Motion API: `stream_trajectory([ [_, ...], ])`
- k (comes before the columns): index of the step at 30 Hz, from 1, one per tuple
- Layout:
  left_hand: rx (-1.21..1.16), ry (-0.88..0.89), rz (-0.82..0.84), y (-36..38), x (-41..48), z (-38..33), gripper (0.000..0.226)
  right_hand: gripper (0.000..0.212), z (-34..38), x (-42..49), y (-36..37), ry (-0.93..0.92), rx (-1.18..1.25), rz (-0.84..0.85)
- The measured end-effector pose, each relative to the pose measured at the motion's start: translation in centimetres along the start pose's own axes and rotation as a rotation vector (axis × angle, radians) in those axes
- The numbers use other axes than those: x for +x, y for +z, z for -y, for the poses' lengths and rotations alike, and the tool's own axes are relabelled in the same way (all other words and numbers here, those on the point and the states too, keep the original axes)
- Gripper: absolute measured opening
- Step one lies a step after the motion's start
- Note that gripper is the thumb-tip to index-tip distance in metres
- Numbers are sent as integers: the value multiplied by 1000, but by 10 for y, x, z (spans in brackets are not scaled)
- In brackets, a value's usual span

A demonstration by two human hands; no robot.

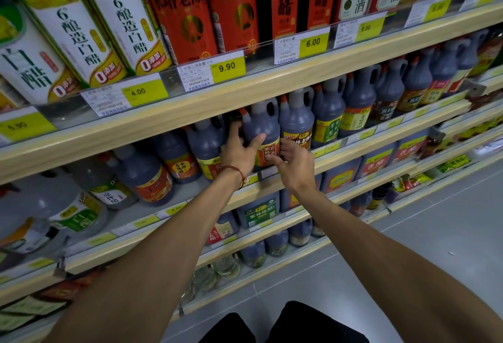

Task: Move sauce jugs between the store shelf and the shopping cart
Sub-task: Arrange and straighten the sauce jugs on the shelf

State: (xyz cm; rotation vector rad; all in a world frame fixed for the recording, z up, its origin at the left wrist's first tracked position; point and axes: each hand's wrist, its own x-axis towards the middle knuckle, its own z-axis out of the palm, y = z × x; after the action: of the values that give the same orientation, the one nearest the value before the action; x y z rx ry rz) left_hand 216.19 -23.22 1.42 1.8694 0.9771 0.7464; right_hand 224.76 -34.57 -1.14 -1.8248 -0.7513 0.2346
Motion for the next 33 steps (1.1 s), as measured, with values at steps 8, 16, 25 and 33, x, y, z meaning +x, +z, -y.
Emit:
stream_trajectory([
  [8, -16, -12, 8, 3, 3, 6, 58, 47, 2, 4, -7, -23, -56, 22],
  [16, -24, -23, 30, 4, 3, 4, 58, 50, 1, 10, -13, -55, -83, 64],
  [25, -75, -54, 86, 9, 21, 22, 77, 51, -2, 16, -19, -18, -36, 85],
  [33, -29, -36, 132, 1, -3, -2, 67, 47, -4, 7, -15, 19, -68, 65],
])
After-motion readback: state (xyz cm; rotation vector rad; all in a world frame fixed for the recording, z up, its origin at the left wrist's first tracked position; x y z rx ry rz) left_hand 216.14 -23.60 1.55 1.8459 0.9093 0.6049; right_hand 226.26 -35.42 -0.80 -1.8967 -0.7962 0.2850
